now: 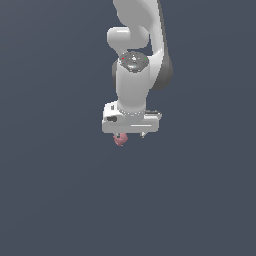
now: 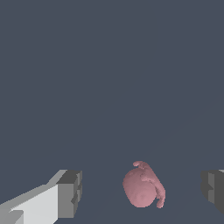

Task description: Pick up the object and move it to a goal position.

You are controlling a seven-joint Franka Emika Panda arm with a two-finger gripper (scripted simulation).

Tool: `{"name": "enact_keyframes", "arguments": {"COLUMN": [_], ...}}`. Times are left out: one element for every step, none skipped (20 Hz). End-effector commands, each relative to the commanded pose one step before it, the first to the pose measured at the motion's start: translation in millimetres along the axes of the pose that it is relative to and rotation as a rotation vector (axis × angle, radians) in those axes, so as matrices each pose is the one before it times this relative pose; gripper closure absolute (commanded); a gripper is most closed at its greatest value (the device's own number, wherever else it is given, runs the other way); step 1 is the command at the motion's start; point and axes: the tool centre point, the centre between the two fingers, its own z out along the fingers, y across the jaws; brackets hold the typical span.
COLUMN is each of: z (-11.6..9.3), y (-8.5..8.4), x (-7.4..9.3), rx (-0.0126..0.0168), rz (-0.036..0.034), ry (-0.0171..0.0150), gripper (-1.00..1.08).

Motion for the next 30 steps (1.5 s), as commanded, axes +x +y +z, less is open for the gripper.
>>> {"name": "enact_keyframes", "arguments": {"z": [0.00,0.00,-0.03,-0.02,-0.04,-0.06,-0.08,-0.08,-0.04,-0.05,-0.12,0.14,0.08,0.22,0.43,0.65,0.89,1.13,1.37,1.59,1.81,2.01,2.22,2.43,2.62,2.83,3.03,3.23,3.42,3.61], "y": [0.01,0.67,1.94,3.23,4.49,5.72,5.63,4.31,3.07,1.71,0.05,-0.75,-0.65,-0.08,0.21,0.32,0.30,0.26,0.26,0.26,0.26,0.29,0.33,0.36,0.34,0.31,0.28,0.24,0.19,0.11], "x": [0.00,-0.13,-0.40,-0.66,-0.93,-1.21,-1.21,-0.94,-0.65,-0.36,-0.07,0.23,0.08,-0.13,-0.31,-0.47,-0.61,-0.76,-0.91,-1.07,-1.22,-1.38,-1.56,-1.74,-1.91,-2.09,-2.28,-2.48,-2.68,-2.89], "rx": [0.00000,-0.00007,-0.00014,-0.00022,-0.00028,-0.00031,-0.00024,-0.00015,-0.00009,-0.00004,0.00000,0.00001,0.00003,0.00003,0.00005,0.00008,0.00012,0.00016,0.00020,0.00023,0.00028,0.00032,0.00036,0.00041,0.00046,0.00052,0.00059,0.00065,0.00073,0.00081], "rz": [0.00000,0.00060,0.00170,0.00289,0.00405,0.00521,0.00519,0.00405,0.00301,0.00176,0.00000,-0.00060,-0.00115,-0.00138,-0.00218,-0.00331,-0.00468,-0.00605,-0.00737,-0.00865,-0.00988,-0.01102,-0.01219,-0.01334,-0.01453,-0.01581,-0.01704,-0.01828,-0.01953,-0.02082], "ry": [0.00000,-0.00034,-0.00095,-0.00160,-0.00223,-0.00284,-0.00279,-0.00213,-0.00153,-0.00085,0.00000,0.00033,0.00034,0.00002,-0.00013,-0.00018,-0.00020,-0.00020,-0.00021,-0.00022,-0.00024,-0.00028,-0.00032,-0.00035,-0.00037,-0.00038,-0.00039,-0.00040,-0.00040,-0.00040], "gripper": [-0.92,-0.92,-0.92,-0.92,-0.92,-0.92,-0.92,-0.92,-0.92,-0.92,-0.92,-0.92,-0.92,-0.92,-0.92,-0.92,-0.92,-0.92,-0.92,-0.92,-0.92,-0.92,-0.92,-0.92,-0.92,-0.92,-0.92,-0.92,-0.92,-0.92]}}
